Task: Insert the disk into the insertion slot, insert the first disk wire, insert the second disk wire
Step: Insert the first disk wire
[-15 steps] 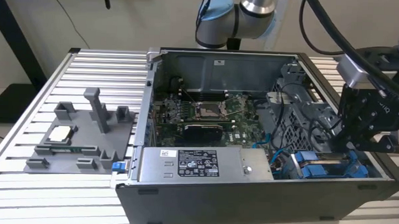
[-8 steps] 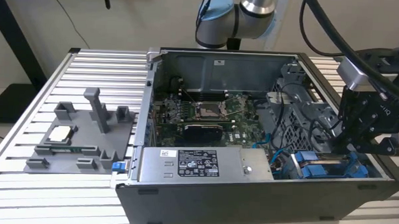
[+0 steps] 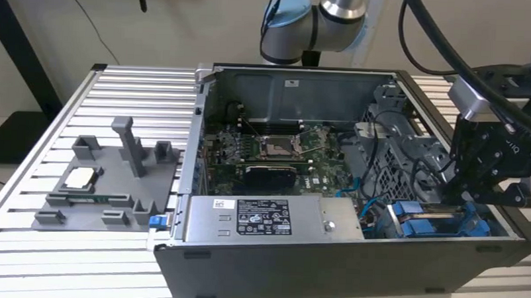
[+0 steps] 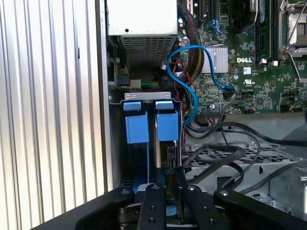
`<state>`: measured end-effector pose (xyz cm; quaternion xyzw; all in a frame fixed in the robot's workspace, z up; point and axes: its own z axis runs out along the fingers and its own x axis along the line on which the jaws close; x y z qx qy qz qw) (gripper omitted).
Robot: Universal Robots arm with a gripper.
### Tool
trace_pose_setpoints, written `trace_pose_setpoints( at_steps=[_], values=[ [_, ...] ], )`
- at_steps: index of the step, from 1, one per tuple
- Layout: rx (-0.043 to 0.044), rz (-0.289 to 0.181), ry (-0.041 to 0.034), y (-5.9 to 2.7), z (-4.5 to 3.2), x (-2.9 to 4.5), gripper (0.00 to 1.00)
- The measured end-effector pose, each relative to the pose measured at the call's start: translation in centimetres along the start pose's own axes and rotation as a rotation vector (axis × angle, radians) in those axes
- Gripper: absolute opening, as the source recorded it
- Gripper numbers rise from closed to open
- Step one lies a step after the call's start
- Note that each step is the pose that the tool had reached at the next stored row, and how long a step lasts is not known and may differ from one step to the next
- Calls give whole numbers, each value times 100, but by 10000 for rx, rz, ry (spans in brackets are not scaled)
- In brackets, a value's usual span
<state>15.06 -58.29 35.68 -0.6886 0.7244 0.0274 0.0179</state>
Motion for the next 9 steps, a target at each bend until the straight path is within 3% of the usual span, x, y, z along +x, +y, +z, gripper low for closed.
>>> trace_pose_setpoints(
  at_steps=[5, 9],
  values=[
    [65, -3, -3, 7, 16, 2, 19],
    [284, -18, -14, 7, 51, 4, 19]
  ],
)
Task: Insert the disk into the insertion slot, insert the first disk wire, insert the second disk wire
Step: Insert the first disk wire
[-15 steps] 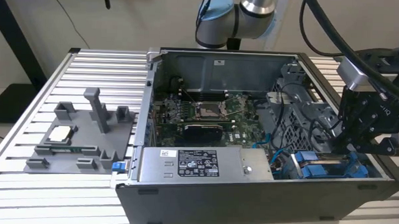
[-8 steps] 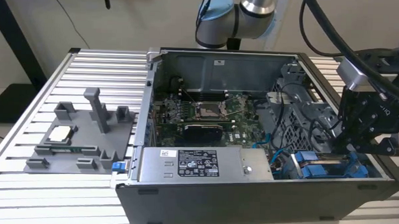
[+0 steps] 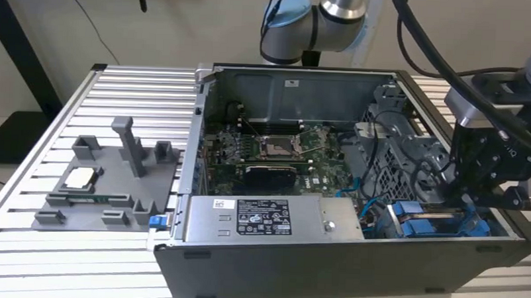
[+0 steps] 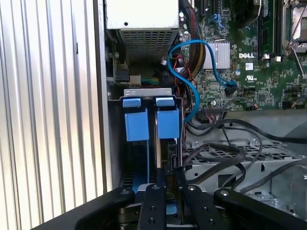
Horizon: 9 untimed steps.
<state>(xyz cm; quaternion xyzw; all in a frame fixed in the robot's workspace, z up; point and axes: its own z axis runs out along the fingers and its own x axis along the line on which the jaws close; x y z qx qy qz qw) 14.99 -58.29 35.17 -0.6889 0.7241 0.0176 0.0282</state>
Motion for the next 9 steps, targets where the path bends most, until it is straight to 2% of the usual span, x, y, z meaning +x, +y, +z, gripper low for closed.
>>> trace_pose_setpoints(
  at_steps=[2, 9],
  values=[
    [125, -27, -8, 0, 20, -5, 19],
    [393, -143, -24, 8, 100, -111, 19]
  ],
)
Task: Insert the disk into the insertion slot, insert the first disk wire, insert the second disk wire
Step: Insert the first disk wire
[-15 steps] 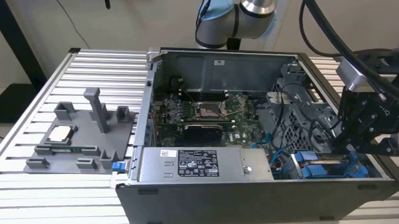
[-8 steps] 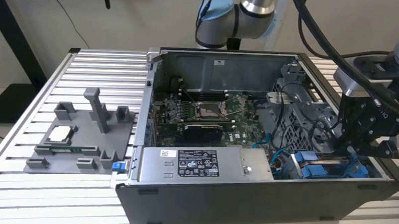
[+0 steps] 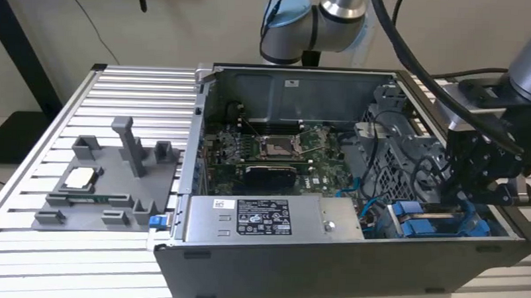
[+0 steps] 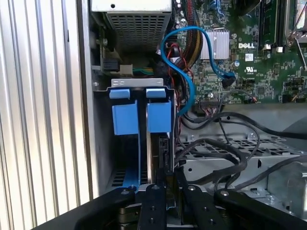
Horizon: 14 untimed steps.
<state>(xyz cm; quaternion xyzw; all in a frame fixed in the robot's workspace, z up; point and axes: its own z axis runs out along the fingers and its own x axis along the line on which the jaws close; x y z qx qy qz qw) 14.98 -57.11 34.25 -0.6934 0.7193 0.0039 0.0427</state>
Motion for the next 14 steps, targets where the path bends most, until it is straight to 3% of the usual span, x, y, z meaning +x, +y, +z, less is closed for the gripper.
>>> trace_pose_setpoints(
  at_steps=[3, 14],
  values=[
    [64, -63, -5, 0, 15, -14, 19],
    [66, -60, -2, 0, 12, 13, 19]
  ],
)
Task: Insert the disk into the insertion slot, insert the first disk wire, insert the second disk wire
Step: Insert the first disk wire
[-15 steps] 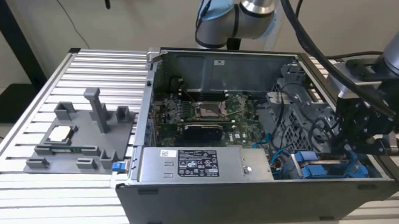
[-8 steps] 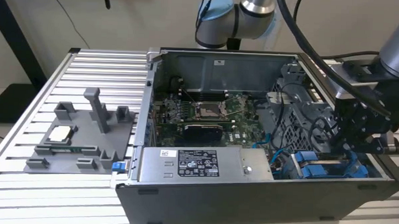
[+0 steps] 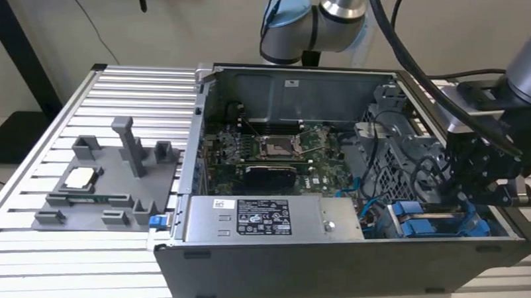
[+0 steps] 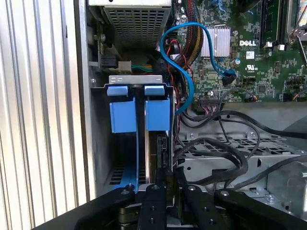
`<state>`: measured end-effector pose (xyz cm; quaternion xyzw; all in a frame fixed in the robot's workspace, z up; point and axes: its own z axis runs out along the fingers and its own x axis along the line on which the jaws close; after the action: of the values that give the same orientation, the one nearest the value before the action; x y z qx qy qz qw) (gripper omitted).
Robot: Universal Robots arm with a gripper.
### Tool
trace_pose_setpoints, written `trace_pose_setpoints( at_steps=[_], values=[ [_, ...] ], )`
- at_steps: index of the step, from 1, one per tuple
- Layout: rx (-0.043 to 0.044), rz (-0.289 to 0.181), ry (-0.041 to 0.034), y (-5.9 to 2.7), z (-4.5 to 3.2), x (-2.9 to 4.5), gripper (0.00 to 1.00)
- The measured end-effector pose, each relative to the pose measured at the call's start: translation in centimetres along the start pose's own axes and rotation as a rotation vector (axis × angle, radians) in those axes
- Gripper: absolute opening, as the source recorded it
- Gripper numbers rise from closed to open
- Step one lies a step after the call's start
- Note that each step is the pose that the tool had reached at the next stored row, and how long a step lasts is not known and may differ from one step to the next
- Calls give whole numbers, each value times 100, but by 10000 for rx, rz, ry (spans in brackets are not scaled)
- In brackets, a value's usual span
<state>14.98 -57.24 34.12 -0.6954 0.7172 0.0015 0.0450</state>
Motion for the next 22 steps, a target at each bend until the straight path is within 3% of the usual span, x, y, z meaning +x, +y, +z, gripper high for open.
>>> trace_pose_setpoints(
  at_steps=[5, 9, 17, 19, 20, 22],
  values=[
    [13, -1, -1, 1, 6, 6, 19],
    [104, -2, -81, 12, 24, 8, 19],
    [228, -11, -105, 45, 115, 13, 20],
    [228, -10, -109, 49, 103, 14, 20],
    [228, -10, -106, 48, 80, 12, 27],
    [228, -10, -98, 44, 16, 8, 27]
  ],
)
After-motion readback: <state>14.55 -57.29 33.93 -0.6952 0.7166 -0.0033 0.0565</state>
